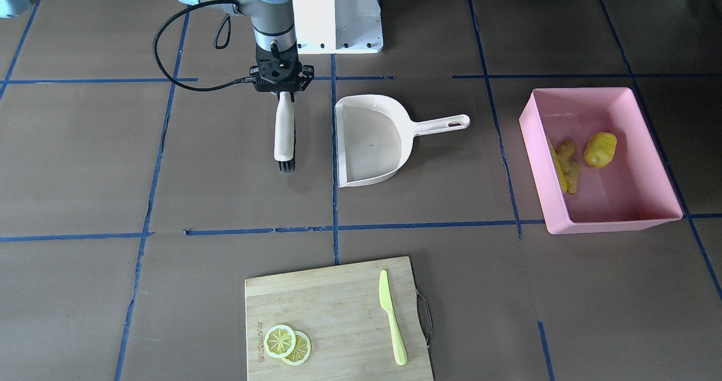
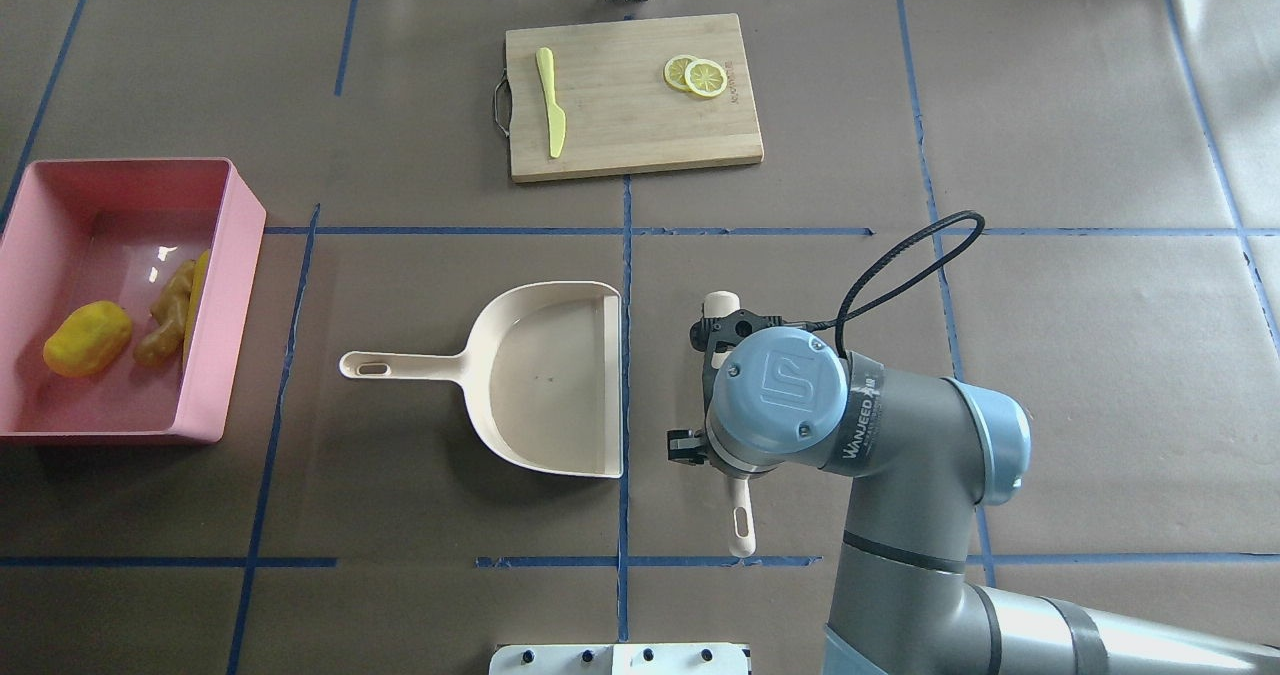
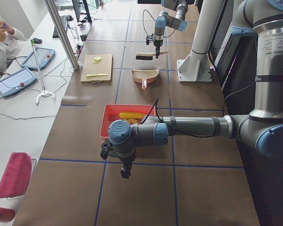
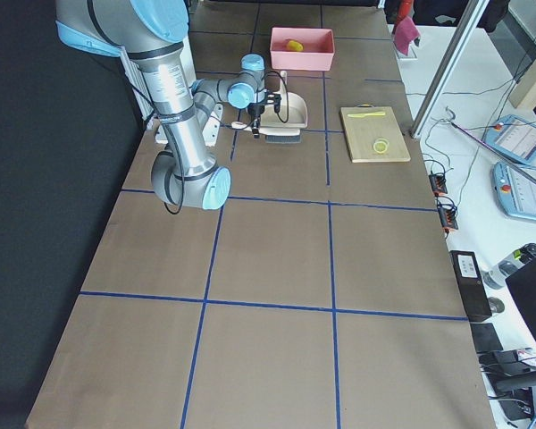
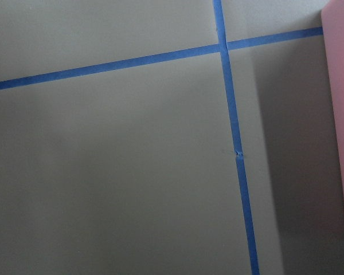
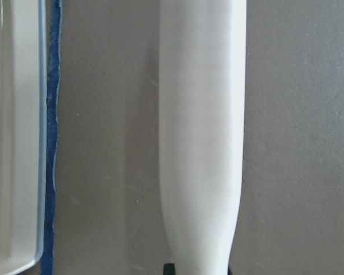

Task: Sweep and dump trash into bin
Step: 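Carry the white-handled brush with the right gripper away from the dustpan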

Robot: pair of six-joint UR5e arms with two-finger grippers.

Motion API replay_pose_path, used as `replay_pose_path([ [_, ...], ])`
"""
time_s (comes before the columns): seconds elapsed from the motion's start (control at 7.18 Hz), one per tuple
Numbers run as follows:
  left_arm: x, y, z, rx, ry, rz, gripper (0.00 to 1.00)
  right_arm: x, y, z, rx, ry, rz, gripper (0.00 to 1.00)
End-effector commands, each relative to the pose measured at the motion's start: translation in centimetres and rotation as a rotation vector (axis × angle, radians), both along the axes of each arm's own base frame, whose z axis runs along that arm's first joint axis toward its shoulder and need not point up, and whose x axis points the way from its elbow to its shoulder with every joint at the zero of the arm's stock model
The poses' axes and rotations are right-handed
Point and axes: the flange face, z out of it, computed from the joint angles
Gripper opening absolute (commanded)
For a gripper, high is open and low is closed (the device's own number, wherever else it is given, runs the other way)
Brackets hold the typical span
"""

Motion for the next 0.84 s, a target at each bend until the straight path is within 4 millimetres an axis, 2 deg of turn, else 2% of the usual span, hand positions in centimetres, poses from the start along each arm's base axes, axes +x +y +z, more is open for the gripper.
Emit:
replay_pose_path([
  [0.0,0.0,0.0,-0.2,0.004,0.0,0.0,1.0,6.0,-0.6,2.3,-0.006,-0.002,0.035,0.0],
  [0.28,0.0,-0.1,-0.2,0.005,0.001,0.0,1.0,12.8,-1.3,6.7,0.028,0.051,0.01,0.0],
  [0.42,0.0,-0.1,-0.2,0.006,0.002,0.001,1.0,16.7,-2.4,8.1,0.015,0.051,-0.006,0.0],
  [0.7,0.0,-0.1,-0.4,0.011,0.001,0.002,1.0,23.4,-4.6,12.6,0.044,0.117,-0.049,0.0],
])
